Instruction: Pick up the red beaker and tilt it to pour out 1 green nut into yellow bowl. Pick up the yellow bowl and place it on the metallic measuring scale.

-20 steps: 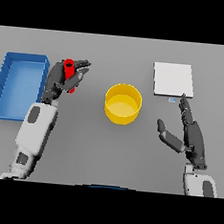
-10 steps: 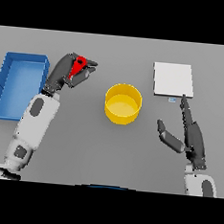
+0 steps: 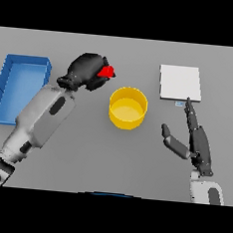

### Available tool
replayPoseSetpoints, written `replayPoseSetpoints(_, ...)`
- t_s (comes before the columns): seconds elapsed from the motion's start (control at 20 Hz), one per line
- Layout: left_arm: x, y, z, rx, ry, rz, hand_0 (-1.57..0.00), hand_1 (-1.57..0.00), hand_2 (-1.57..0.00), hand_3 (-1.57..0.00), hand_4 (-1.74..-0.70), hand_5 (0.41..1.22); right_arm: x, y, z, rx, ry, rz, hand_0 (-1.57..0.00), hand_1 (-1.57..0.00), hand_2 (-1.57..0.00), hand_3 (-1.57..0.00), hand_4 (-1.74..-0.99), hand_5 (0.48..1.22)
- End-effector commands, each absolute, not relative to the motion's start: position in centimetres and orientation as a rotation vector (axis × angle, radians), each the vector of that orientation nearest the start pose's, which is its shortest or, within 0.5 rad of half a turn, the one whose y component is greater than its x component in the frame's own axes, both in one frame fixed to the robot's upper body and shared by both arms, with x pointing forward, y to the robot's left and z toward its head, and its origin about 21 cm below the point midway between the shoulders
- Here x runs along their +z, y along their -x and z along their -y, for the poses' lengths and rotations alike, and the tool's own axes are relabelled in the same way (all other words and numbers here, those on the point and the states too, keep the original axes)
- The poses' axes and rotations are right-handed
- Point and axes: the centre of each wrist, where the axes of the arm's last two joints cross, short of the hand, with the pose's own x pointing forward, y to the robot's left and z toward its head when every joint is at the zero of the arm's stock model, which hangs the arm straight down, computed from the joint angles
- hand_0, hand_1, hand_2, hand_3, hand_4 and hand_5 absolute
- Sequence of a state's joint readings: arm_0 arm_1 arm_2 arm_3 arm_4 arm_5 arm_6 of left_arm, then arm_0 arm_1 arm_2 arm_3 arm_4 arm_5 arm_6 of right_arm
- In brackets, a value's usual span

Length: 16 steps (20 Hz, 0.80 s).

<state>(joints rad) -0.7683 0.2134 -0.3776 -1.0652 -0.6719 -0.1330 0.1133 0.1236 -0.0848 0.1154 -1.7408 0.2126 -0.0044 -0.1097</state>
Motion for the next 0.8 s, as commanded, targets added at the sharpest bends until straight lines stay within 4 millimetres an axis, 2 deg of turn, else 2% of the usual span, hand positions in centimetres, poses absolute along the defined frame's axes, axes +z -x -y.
replayPoseSetpoints(0.0, 9.6, -39.0, -12.3, -1.385, -0.612, 1.509, -1.57, -1.57, -1.57, -1.57, -1.74, 1.183, 1.6, -21.8, 23.1, 0.278, 0.16, 1.719, 0.0, 0.0, 0.0, 0.0, -1.183, 0.673)
replayPoseSetpoints(0.1, 10.0, -39.1, -11.4, -1.518, -0.678, 1.45, -1.57, -1.57, -1.57, -1.57, -1.74, 1.197, 1.6, -21.9, 23.3, 0.274, 0.157, 1.711, 0.0, 0.0, 0.0, 0.0, -1.187, 0.676)
replayPoseSetpoints(0.15, 10.2, -39.4, -11.0, -1.587, -0.711, 1.406, -1.57, -1.57, -1.57, -1.57, -1.69, 1.202, 1.5, -21.7, 23.4, 0.277, 0.159, 1.704, 0.0, 0.0, 0.0, 0.0, -1.191, 0.675)
replayPoseSetpoints(0.3, 10.8, -39.6, -10.0, -1.783, -0.797, 1.333, -1.57, -1.57, -1.57, -1.38, -1.71, 1.211, 1.6, -21.5, 23.2, 0.257, 0.142, 1.69, 0.0, 0.0, 0.0, 0.0, -1.195, 0.671)
replayPoseSetpoints(0.5, 11.5, -40.2, -8.2, -2.023, -0.871, 1.242, -1.57, -1.57, -1.57, -1.29, -1.72, 1.217, 1.4, -21.5, 22.7, 0.211, 0.102, 1.691, 0.0, 0.0, 0.0, 0.0, -1.206, 0.639)
replayPoseSetpoints(0.75, 11.9, -40.4, -6.6, -2.249, -0.948, 1.185, -1.57, -1.57, -1.57, -1.48, -1.73, 1.22, 1.0, -21.2, 22.9, 0.228, 0.144, 1.701, 0.0, 0.0, 0.0, 0.0, -1.214, 0.6)
